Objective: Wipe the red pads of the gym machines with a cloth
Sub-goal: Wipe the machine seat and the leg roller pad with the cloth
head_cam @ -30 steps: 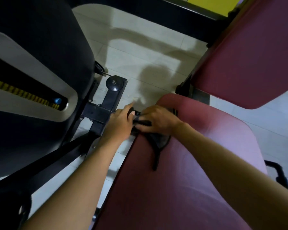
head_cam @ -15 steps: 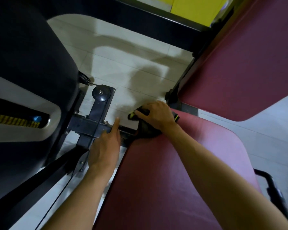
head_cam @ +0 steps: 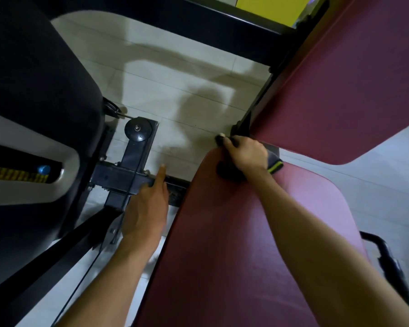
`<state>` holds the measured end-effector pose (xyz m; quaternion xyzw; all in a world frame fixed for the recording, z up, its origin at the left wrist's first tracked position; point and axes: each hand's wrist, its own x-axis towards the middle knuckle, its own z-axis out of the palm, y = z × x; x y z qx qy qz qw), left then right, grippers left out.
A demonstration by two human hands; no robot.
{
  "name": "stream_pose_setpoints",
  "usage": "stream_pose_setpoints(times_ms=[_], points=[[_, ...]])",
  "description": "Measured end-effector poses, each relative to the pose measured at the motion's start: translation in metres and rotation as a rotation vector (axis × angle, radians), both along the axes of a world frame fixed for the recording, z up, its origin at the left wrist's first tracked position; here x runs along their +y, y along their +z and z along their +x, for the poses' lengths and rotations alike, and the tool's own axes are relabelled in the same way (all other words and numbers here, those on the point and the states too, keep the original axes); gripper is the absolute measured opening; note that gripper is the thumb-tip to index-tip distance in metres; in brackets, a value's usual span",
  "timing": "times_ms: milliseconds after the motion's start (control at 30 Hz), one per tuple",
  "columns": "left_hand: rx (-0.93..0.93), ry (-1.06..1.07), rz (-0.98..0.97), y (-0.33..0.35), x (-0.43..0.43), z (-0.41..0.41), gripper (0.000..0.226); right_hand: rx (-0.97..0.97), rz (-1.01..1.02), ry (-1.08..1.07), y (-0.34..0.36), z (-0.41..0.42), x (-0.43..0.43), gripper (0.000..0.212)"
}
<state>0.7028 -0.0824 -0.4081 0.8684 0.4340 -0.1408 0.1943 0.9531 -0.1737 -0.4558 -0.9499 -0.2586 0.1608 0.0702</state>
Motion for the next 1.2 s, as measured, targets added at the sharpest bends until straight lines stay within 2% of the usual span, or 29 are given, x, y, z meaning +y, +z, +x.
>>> stream_pose_setpoints(times_ms=[167,300,367,433,500,600,733,800,867,967,1200], points=[[-0.024,0.009,-0.043,0.001,0.001,0.001,0.051,0.062,-0.043,0.100,-0.002,0.000,0.014,0.064],[-0.126,0.038,-0.060,-0.005,0.003,-0.001,0.050,0.062,-0.001,-0.011,-0.002,0.024,-0.038,0.061],[-0.091,0.032,-0.028,-0.005,0.003,0.000,0.051,0.042,0.032,-0.061,0.000,0.038,-0.071,0.053],[-0.055,-0.083,0.127,0.000,-0.004,0.001,0.047,0.026,0.016,-0.100,0.001,0.053,-0.109,0.054],[-0.172,-0.277,0.265,0.009,-0.018,0.009,0.042,0.011,-0.020,-0.168,0.002,0.069,-0.149,0.057],[-0.317,-0.474,0.209,0.027,-0.060,0.038,0.042,0.069,-0.052,-0.295,0.003,0.094,-0.216,0.051],[-0.222,-0.637,0.024,0.033,-0.129,0.076,0.047,0.247,0.069,-0.573,0.007,0.096,-0.284,0.062],[-0.123,-0.656,-0.043,0.033,-0.156,0.082,0.055,0.273,0.128,-0.663,0.009,0.080,-0.305,0.059],[-0.017,-0.645,-0.064,0.032,-0.175,0.083,0.063,0.210,0.135,-0.676,0.014,0.056,-0.320,0.054],[0.067,-0.599,-0.127,0.035,-0.183,0.087,0.055,0.092,0.065,-0.651,0.019,0.025,-0.332,0.049],[0.068,-0.573,-0.132,0.040,-0.186,0.087,0.055,0.130,0.077,-0.592,0.012,0.063,-0.296,0.056]])
